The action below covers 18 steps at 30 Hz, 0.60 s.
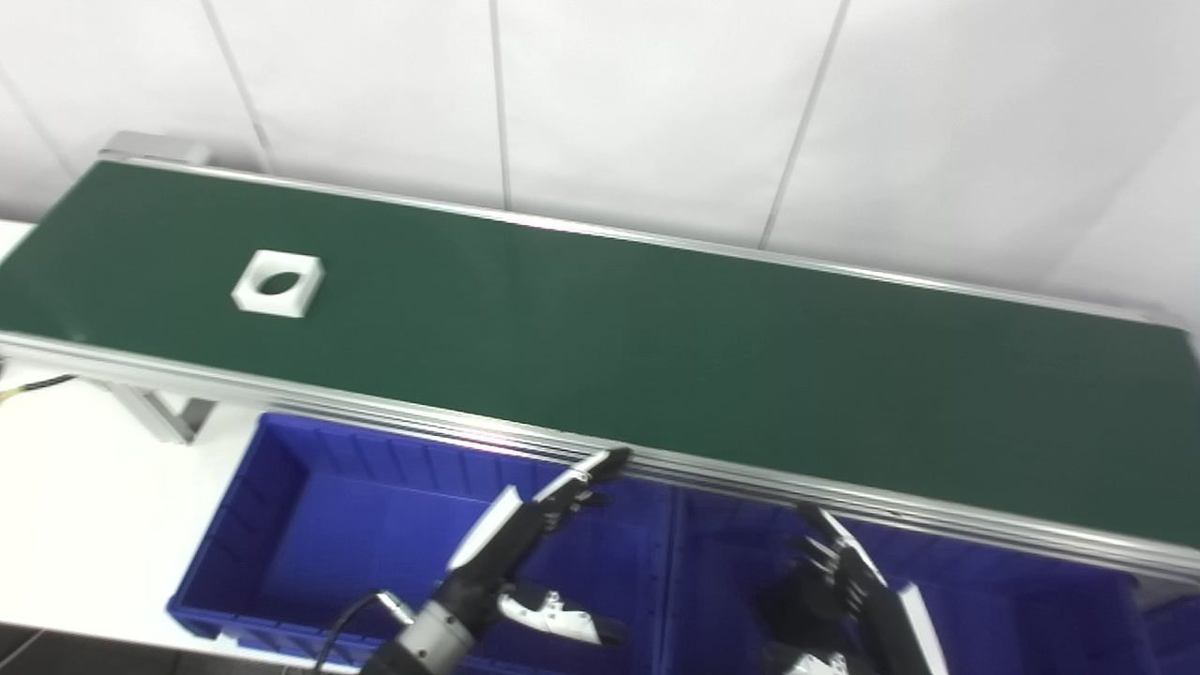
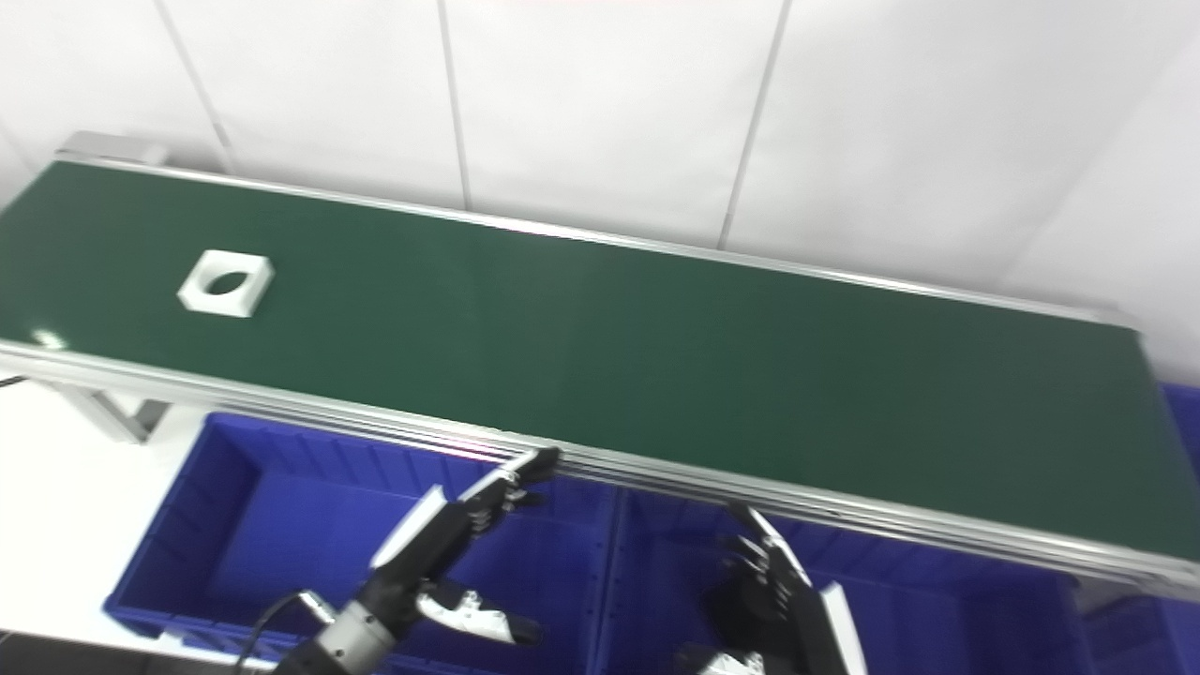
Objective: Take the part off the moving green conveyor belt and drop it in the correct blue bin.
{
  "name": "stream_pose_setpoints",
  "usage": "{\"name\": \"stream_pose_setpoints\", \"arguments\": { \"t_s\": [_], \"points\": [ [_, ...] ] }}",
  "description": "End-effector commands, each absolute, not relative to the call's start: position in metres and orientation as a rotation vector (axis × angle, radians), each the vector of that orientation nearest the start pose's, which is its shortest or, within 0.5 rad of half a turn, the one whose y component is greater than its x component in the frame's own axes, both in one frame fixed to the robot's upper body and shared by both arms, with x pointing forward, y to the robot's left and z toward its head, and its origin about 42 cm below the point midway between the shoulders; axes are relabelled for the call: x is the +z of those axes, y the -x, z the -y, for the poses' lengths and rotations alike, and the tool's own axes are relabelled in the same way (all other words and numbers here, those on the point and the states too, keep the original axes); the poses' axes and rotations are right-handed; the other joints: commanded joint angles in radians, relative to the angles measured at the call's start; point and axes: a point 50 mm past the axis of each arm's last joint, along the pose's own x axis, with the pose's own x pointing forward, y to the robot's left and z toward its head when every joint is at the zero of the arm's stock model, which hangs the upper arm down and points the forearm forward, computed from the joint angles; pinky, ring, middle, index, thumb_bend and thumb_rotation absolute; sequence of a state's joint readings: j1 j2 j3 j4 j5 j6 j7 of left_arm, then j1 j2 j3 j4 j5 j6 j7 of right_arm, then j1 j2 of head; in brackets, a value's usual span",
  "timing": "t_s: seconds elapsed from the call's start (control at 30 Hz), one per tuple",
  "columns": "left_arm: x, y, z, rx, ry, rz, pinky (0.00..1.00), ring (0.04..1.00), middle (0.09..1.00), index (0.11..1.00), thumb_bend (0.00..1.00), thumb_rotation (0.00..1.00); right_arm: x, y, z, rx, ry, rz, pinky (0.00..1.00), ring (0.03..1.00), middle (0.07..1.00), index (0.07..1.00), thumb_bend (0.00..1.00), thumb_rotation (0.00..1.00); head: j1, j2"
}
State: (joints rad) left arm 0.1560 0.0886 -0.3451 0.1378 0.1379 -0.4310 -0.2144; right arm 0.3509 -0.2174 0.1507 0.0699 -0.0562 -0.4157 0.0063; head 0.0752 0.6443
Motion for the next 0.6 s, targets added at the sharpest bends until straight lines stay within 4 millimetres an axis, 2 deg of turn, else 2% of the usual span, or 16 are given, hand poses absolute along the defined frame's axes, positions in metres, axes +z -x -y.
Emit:
{"name": "stream_pose_setpoints", "arguments": {
  "t_s": [0.0,0.23,0.57],
  "points": [
    [0.051,-0.209,-0.136,-0.566,-0.161,0.202,0.84,0.924,0.946,0.933,1.00,0.41,0.039,-0.149,0.262,0.149,0.208,0.052,0.76,0.829,0.912,0.896,1.00,0.47,0.025,-0.014],
    [0.046,-0.208,-0.124,-0.571,-0.169,0.190,0.84,0.923,0.945,0.928,1.00,0.40,0.032,-0.150,0.274,0.153,0.210,0.019,0.77,0.847,0.921,0.919,1.00,0.48,0.085,-0.044],
    [0.042,-0.211,-0.123,-0.565,-0.191,0.190,0.81,0.916,0.948,0.934,1.00,0.42,0.030,-0.154,0.274,0.158,0.205,0.017,0.76,0.840,0.920,0.916,1.00,0.48,0.076,-0.057]
  ]
}}
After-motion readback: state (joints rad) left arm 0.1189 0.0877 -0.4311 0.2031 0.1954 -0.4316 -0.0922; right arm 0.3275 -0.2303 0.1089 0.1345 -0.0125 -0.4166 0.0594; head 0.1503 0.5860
